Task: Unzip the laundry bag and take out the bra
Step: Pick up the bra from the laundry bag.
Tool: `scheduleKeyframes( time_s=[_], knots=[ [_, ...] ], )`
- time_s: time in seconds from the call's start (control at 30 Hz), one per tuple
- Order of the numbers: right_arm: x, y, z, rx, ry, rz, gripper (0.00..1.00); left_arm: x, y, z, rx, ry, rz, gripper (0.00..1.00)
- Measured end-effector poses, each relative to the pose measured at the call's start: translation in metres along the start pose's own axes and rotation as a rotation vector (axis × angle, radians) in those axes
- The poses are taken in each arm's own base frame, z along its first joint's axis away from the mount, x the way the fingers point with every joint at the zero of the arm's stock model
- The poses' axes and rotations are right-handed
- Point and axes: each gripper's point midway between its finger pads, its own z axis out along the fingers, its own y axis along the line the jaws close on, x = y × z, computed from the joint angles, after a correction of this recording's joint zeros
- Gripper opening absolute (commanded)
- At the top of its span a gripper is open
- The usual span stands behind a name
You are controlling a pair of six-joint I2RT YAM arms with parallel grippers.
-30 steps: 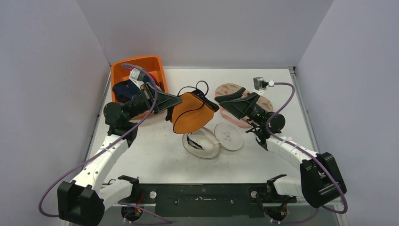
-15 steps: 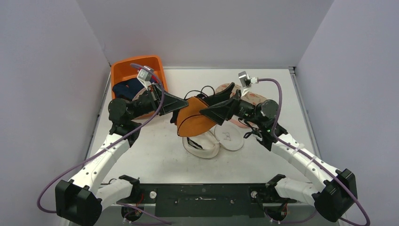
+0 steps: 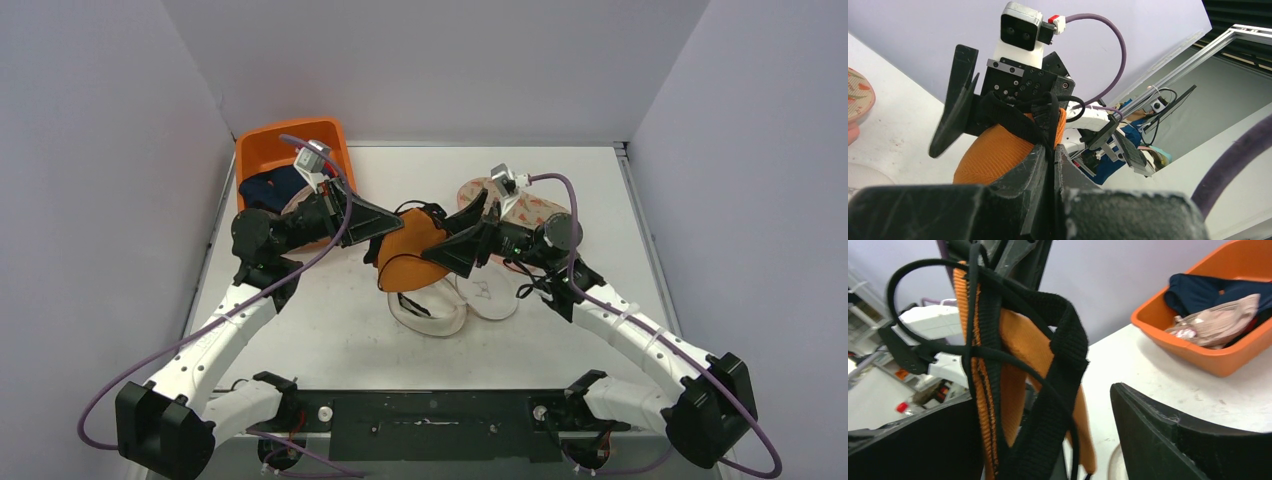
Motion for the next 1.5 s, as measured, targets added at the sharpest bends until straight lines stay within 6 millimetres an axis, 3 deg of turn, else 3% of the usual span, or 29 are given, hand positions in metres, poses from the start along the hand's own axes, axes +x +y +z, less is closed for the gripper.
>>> scheduleKeyframes(
  time_s=[0.2, 0.23, 0.37, 0.43, 0.47, 0.67, 0.9, 1.27, 1.43, 1.5],
  knots=[
    [-0.001, 0.017, -0.002, -0.087, -0.006, 0.026, 0.35, 0.000, 0.000, 0.000, 0.000, -0.002, 0.001, 0.03],
    [-0.001, 0.020, -0.002, -0.100, -0.008, 0.031, 0.30, -0.001, 0.000, 0.000, 0.000, -0.004, 0.001, 0.11],
    [-0.001, 0.024, -0.003, -0.118, -0.009, 0.040, 0.09, -0.002, 0.001, 0.000, -0.003, -0.012, 0.013, 0.70],
    [-0.001, 0.024, -0.004, -0.120, -0.007, 0.039, 0.05, -0.002, 0.003, 0.000, -0.010, -0.015, 0.015, 0.93],
    [-0.001, 0.025, -0.004, -0.119, -0.005, 0.039, 0.05, -0.002, 0.004, 0.000, -0.016, -0.016, 0.015, 0.98],
    [0.003, 0.029, -0.013, -0.093, 0.018, 0.000, 0.05, -0.003, 0.012, -0.009, -0.092, -0.052, 0.046, 0.96],
    [0.009, 0.023, -0.021, -0.021, 0.074, -0.034, 0.05, 0.008, 0.006, -0.026, -0.174, -0.075, 0.228, 0.96],
    [0.019, 0.009, -0.024, 0.053, 0.123, -0.012, 0.05, 0.066, 0.050, -0.028, -0.355, 0.121, 0.319, 0.98],
    [0.019, 0.005, -0.024, 0.071, 0.121, -0.006, 0.05, 0.067, 0.060, -0.033, -0.401, 0.128, 0.328, 0.59],
    [0.019, 0.004, -0.025, 0.078, 0.121, -0.003, 0.05, 0.067, 0.061, -0.033, -0.407, 0.124, 0.330, 0.53]
  ],
)
